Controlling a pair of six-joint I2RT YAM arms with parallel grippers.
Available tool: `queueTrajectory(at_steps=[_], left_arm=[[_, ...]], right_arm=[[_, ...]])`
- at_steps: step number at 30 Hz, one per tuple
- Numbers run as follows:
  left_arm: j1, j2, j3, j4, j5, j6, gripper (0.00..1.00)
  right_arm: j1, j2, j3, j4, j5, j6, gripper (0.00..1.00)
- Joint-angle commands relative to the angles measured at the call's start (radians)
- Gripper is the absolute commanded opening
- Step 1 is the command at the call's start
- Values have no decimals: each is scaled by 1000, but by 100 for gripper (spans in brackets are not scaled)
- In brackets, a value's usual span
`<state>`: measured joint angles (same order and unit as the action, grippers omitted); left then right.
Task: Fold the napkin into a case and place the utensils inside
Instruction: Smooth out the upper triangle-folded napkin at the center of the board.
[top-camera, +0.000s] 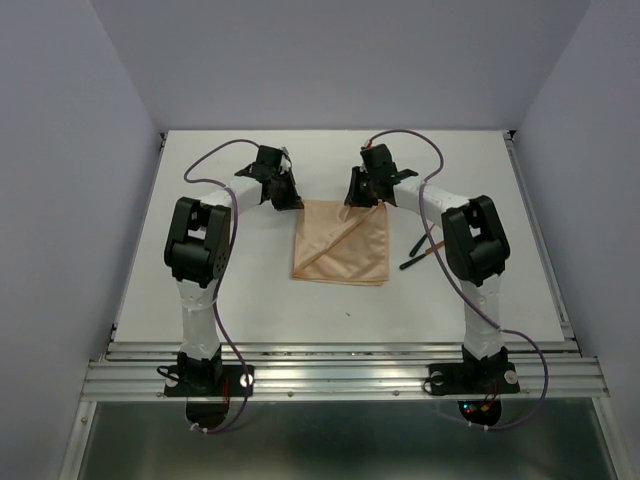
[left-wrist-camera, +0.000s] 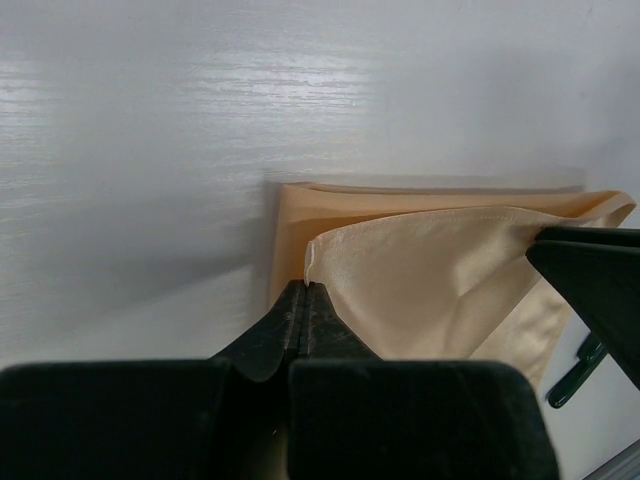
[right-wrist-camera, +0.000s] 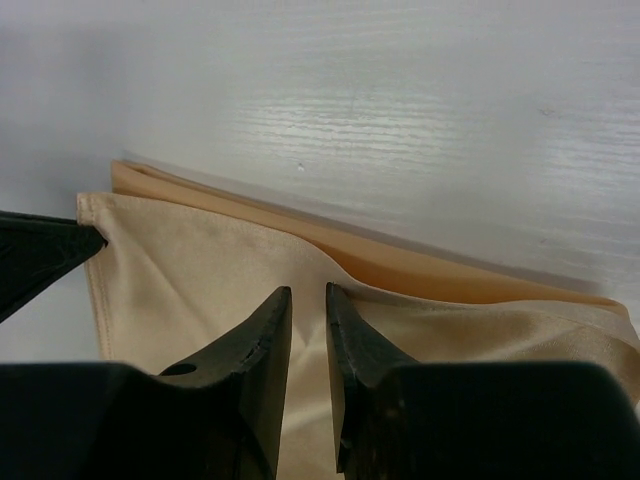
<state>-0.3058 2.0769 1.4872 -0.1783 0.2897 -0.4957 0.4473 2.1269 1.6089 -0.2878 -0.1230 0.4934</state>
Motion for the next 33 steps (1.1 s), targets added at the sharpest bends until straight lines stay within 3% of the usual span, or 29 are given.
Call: queueTrajectory(at_steps=[1,8,13,19,27,33], left_arm=[[4,-66,24,23,20,0,0],[4,-60,24,23,28,6,1],[4,-57,30,14,25,11,25],[4,-95,31,-12,-18,20,41],[2,-224,-30,-36,-83,22,42],[-35,-354,-189,-38,-70,13,39]], right_arm=[[7,31,60,3,75,-10,26],[7,71,88,-1,178,-7,26],[7,71,89,-1,207,-3,26],[7,50,85,-1,229,-4,26],[7,10,71,6,192,16,26],[7,-79,7,30,197,20,27]])
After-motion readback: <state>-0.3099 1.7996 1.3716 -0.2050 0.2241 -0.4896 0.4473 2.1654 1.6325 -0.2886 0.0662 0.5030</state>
